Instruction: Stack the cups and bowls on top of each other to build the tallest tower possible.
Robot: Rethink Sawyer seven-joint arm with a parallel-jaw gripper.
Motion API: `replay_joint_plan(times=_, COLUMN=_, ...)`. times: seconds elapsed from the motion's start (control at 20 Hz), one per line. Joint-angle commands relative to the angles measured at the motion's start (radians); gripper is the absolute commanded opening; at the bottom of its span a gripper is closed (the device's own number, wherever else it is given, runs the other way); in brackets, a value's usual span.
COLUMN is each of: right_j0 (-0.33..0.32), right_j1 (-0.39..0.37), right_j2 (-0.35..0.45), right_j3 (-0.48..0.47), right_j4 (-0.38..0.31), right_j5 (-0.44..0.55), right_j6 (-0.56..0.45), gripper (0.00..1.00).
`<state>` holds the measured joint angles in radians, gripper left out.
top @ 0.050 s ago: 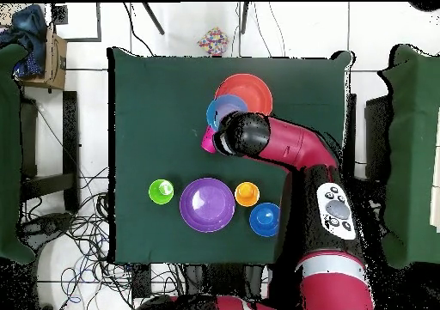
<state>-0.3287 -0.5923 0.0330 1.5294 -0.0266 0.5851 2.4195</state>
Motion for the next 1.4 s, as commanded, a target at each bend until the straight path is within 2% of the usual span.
replay_joint_plan(times=0.05, right_j0=-0.001, right_j1=0.038, right_j2=0.091, right_j3=-0.018, right_j4=-0.092, right_j5=-0.026, right_j6=-0.125, gripper=0.00)
replay_joint_plan(times=0.3, right_j0=-0.004, right_j1=0.045, right_j2=0.094, right_j3=-0.048, right_j4=-0.097, right_j5=-0.003, right_j6=-0.115, gripper=0.00)
replay_joint_plan(times=0.6, right_j0=0.025, right_j1=0.062, right_j2=0.052, right_j3=-0.083, right_j4=-0.128, right_j5=-0.012, right_j6=-0.077, gripper=0.00)
replay_joint_plan(times=0.75, right_j0=0.048, right_j1=0.057, right_j2=0.023, right_j3=-0.109, right_j4=-0.138, right_j5=0.031, right_j6=-0.057, gripper=0.00)
replay_joint_plan(times=1.05, right_j0=0.034, right_j1=0.032, right_j2=0.046, right_j3=-0.163, right_j4=-0.119, right_j5=0.169, right_j6=-0.099, gripper=0.00)
replay_joint_plan(times=1.2, right_j0=0.025, right_j1=0.029, right_j2=0.051, right_j3=-0.158, right_j4=-0.118, right_j5=0.173, right_j6=-0.104, gripper=0.00)
replay_joint_plan(times=1.4, right_j0=0.019, right_j1=0.057, right_j2=0.057, right_j3=-0.201, right_j4=-0.116, right_j5=0.190, right_j6=-0.102, gripper=0.00)
